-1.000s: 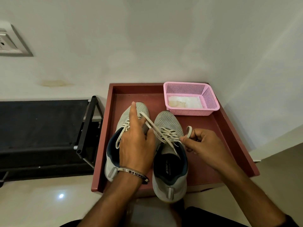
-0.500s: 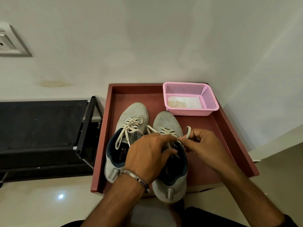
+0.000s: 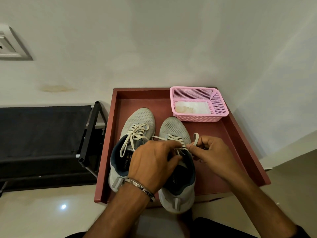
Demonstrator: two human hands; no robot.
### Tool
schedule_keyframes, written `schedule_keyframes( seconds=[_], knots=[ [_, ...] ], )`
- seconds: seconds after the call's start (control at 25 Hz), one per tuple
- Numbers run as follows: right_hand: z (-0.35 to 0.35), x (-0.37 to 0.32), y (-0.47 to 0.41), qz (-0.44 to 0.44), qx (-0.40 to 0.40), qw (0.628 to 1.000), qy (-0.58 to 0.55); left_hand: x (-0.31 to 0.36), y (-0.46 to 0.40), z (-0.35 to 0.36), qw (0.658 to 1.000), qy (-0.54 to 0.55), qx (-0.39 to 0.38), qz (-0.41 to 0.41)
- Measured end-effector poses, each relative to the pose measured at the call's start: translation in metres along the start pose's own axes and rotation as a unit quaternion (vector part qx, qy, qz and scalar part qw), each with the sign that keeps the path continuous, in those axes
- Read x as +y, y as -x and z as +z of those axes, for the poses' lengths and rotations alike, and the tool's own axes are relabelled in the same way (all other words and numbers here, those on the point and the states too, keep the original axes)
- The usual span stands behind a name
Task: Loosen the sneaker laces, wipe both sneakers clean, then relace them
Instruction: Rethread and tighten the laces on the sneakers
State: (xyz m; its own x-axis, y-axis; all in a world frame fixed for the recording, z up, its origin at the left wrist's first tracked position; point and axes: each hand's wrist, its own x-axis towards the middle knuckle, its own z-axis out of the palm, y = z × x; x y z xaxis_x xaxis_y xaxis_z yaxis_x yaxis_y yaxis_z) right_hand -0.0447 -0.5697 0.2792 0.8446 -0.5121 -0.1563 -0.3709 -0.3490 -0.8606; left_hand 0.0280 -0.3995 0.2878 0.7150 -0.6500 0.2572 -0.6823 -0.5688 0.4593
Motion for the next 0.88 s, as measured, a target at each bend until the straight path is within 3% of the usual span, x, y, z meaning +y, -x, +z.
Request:
schedule_keyframes(
  seconds=[0.16,0.32,0.4,0.48,0.52,0.6,0.72,0.88],
  knots=[
    [0.000,-0.002,0.001,-0.003,-0.002,1.000,-0.007,0.003,0.002,0.006,0.999,-0.034,-0.018,0.038],
    [0.001,-0.002,0.001,0.003,-0.002,1.000,0.001,-0.001,0.001,0.009,0.999,-0.020,0.034,-0.013],
    [0.001,-0.001,0.001,0.003,-0.004,1.000,-0.004,0.003,-0.002,0.007,0.993,0.090,0.061,-0.053],
    [0.000,-0.002,0.001,0.003,-0.005,1.000,-0.008,0.004,-0.006,0.005,0.955,0.255,0.083,-0.124],
    [0.001,-0.002,0.001,0.005,-0.004,1.000,-0.010,0.004,-0.006,0.004,0.940,0.288,0.095,-0.155],
    [0.001,-0.002,0.001,0.009,-0.004,1.000,-0.011,0.002,-0.004,0.004,0.952,0.230,0.094,-0.178],
    [0.001,-0.002,0.001,0.013,-0.004,1.000,-0.016,0.005,0.003,0.004,0.982,0.053,0.028,-0.181],
    [0.001,-0.002,0.001,0.010,0.002,1.000,-0.028,0.011,0.004,0.007,0.982,0.043,0.015,-0.181]
  ],
)
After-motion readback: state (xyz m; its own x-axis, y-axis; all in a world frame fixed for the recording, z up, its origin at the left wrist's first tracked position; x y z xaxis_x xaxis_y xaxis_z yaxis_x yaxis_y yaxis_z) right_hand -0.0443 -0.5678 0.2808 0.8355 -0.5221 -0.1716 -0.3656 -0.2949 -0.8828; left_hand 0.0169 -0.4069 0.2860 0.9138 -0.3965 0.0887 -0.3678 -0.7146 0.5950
